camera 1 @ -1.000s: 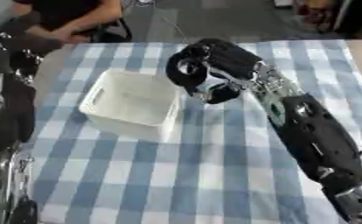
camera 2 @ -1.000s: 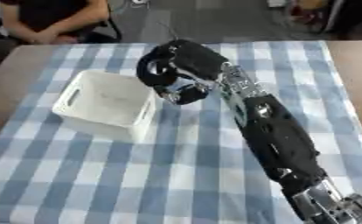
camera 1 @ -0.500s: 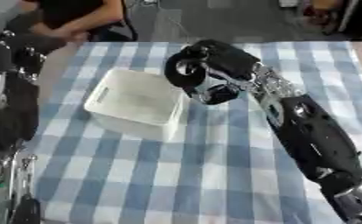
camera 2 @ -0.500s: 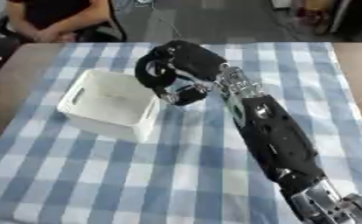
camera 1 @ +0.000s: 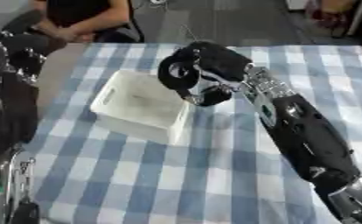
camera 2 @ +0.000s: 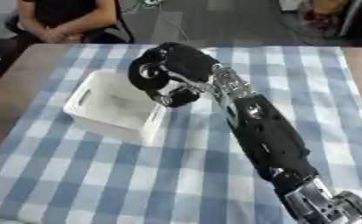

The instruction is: Pick up objects on the table and place them in the box.

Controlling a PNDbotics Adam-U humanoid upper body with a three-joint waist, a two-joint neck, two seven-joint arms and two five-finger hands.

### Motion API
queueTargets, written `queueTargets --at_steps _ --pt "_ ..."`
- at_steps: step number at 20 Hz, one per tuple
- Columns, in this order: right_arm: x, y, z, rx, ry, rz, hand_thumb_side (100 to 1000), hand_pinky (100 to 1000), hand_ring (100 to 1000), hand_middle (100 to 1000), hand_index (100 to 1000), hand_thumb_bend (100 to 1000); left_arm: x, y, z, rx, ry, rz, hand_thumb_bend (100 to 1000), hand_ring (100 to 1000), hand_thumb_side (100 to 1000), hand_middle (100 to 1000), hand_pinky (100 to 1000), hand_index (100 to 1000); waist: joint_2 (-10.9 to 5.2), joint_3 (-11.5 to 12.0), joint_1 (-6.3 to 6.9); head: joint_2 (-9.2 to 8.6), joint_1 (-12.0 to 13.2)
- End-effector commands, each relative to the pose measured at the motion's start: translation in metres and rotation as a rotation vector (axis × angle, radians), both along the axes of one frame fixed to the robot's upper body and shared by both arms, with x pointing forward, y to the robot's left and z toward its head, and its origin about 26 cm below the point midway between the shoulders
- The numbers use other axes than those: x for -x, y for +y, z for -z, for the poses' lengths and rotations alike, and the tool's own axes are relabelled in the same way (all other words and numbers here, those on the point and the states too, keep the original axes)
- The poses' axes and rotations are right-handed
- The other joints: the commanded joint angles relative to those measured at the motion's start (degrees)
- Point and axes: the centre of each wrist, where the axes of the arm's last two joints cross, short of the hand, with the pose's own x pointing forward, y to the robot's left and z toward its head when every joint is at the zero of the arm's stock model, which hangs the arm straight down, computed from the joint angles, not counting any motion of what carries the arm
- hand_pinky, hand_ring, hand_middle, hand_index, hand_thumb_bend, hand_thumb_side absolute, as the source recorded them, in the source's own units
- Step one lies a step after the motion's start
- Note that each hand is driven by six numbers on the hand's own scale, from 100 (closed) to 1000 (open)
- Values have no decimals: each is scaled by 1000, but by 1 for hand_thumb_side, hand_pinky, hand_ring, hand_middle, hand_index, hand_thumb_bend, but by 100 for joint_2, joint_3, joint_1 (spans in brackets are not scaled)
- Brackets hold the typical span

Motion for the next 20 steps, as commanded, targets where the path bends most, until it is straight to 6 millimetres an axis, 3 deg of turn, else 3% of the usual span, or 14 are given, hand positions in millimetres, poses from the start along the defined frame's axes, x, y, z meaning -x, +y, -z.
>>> queueTargets --at_steps 1,7,20 --pt "-6 -2 -8 7 -19 21 321 843 749 777 351 100 0 -6 -12 1 -46 32 100 684 873 866 852 717 -15 98 -14 -160 -163" --pt "-15 -10 -5 13 -11 74 324 848 744 774 349 100 -2 -13 -19 0 -73 69 100 684 874 866 852 717 138 334 -48 -330 -324" --pt "-16 -10 -7 -8 -33 72 342 846 737 772 351 100 -2 -14 -19 -10 -72 76 100 684 876 867 853 715 161 343 -63 -348 -337"
